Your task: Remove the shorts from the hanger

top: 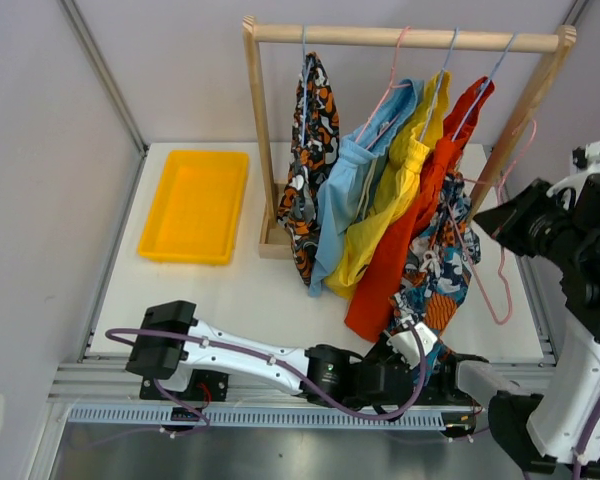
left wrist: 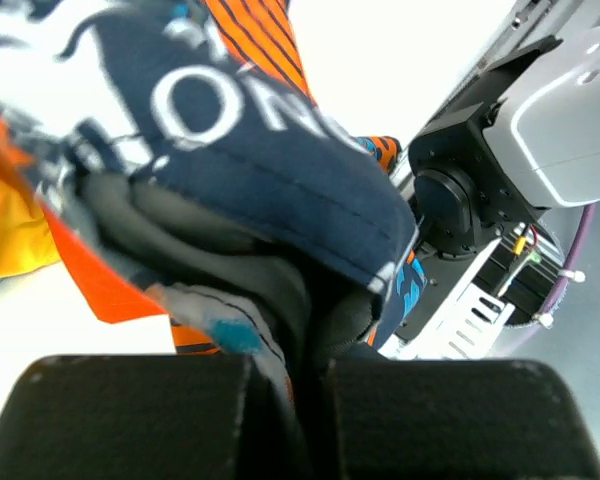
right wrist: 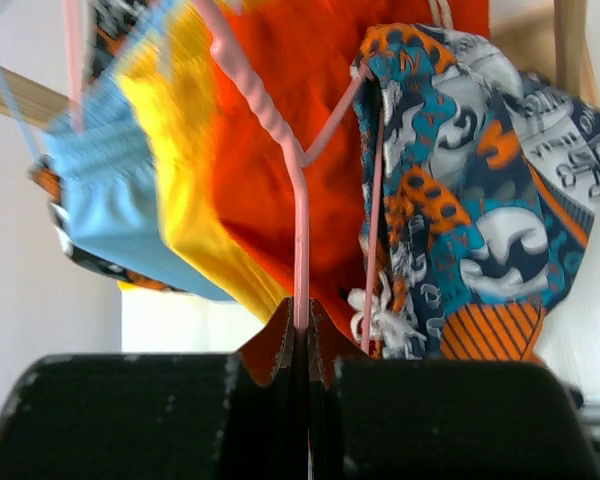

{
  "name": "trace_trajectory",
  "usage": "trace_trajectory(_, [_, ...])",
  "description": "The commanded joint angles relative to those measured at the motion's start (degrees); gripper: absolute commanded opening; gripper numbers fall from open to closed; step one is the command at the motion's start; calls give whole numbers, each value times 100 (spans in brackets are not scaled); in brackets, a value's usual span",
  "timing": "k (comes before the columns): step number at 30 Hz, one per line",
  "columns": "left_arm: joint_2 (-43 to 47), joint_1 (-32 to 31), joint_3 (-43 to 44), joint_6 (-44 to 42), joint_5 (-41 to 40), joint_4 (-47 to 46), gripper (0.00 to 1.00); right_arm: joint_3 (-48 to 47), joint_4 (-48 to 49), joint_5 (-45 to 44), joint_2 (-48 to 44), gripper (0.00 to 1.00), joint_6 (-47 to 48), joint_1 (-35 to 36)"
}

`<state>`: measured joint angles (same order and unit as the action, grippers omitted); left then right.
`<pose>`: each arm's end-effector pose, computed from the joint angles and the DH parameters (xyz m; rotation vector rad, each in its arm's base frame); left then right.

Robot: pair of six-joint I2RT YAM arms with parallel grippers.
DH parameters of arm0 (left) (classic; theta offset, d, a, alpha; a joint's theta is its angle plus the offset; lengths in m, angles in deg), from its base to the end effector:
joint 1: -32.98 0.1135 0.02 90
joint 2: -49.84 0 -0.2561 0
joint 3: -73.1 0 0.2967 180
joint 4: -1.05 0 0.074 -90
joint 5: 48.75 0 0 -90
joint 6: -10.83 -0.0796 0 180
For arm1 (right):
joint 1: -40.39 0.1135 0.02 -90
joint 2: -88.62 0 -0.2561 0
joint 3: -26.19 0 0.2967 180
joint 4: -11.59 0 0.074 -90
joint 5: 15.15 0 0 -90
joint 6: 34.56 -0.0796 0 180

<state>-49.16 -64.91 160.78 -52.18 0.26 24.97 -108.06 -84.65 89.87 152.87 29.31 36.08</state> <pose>-0.0115 -0.4633 0.2308 0.8589 1.8852 -0.5821 0.1467 0.0096 0.5563 0.3745 2.0144 0.5047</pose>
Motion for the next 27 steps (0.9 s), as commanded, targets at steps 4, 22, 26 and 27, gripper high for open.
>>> trace_trajectory(4, [-223,164,1107,-386,-5,241,0,1480,-244,-36,-1431,0,-120,10])
trace_trajectory(22, [-454,2809,2569,-247,741,1403,0,1458,-244,-780,-1978,0,-1122,985])
trace_trajectory(26, [160,2715,1737,-211,803,1131,0,799,-244,-1273,-1539,0,-1175,1406])
trace_trajectory(27, [266,2618,1594,-115,760,1078,0,502,-244,-1387,-1286,0,-1062,1416])
